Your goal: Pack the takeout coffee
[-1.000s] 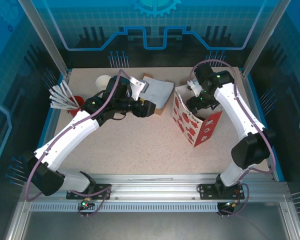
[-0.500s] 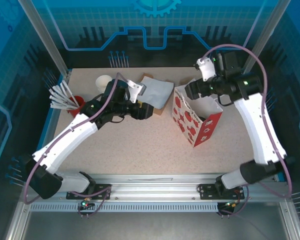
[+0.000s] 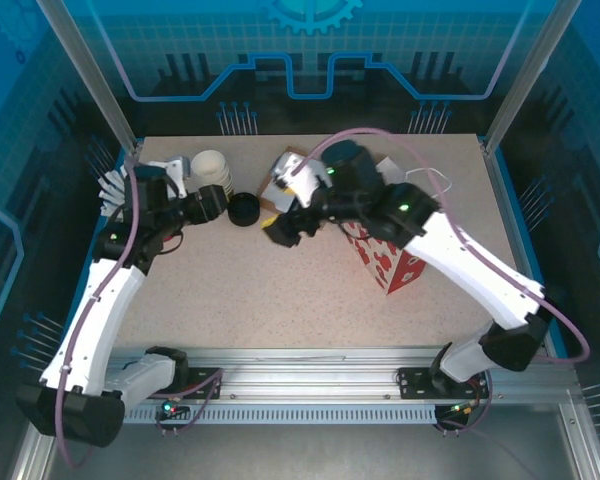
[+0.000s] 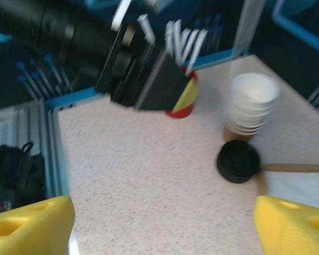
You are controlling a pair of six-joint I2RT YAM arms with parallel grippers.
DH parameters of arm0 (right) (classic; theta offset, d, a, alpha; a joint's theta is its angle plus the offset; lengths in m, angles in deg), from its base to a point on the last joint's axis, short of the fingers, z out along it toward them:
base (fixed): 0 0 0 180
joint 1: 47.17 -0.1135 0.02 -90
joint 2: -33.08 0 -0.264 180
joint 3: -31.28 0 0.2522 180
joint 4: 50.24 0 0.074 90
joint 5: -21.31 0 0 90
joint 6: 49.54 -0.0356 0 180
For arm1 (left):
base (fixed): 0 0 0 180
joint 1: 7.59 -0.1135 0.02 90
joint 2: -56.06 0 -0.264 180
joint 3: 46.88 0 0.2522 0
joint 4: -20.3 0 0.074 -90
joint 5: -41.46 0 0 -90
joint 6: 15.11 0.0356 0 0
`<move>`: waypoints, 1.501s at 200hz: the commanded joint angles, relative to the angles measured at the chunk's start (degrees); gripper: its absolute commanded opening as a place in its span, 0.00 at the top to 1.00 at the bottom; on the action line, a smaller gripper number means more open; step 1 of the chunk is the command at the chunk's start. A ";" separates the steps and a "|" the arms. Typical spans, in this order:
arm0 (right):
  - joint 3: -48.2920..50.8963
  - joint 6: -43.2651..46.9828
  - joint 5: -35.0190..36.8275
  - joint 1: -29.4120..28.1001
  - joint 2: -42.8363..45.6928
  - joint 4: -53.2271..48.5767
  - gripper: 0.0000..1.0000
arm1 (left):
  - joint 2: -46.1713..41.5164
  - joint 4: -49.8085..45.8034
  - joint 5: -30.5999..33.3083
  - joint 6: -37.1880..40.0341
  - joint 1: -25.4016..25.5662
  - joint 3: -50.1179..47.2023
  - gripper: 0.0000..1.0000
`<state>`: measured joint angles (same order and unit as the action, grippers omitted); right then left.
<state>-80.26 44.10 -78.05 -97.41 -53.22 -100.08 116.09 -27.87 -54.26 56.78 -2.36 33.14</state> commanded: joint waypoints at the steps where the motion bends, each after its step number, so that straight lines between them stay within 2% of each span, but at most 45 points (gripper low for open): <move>1: 1.70 1.19 1.31 -3.06 -1.41 4.59 0.13 | -0.53 -8.07 1.70 0.46 -5.56 2.54 0.27; 50: 6.17 0.61 -0.79 -4.78 -3.37 9.20 0.13 | 4.11 -10.95 -0.11 2.14 -23.91 4.03 0.26; 77: 6.60 0.40 -1.53 -5.09 -4.90 9.97 0.13 | 10.21 -10.24 0.10 1.00 -28.35 5.02 0.26; 107: 8.15 0.40 -1.81 -5.13 -4.85 11.15 0.13 | 17.26 -8.92 2.62 0.36 -28.78 8.67 0.28; 126: 9.35 0.69 -1.63 -5.13 -4.25 11.76 0.13 | 21.18 -8.83 2.84 0.27 -28.79 11.31 0.34; 145: 10.40 1.17 -1.45 -5.05 -3.79 12.14 0.13 | 23.20 -8.68 2.94 -0.22 -28.79 12.58 0.45; 159: 10.57 1.45 -1.21 -5.05 -3.70 11.92 0.13 | 23.88 -8.64 3.78 -0.05 -28.79 12.40 0.54; 209: 10.39 1.55 -1.01 -4.78 -3.96 11.60 0.13 | 25.57 -8.35 4.44 1.04 -28.79 11.58 0.71; 300: 9.88 0.54 -0.76 -4.78 -3.72 10.24 0.13 | 25.56 -8.70 2.38 1.55 -28.70 11.48 0.93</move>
<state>-69.79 44.97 -78.58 -101.91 -57.64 -89.48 141.58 -36.48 -50.87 57.43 -30.69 43.96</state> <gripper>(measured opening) 0.871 0.081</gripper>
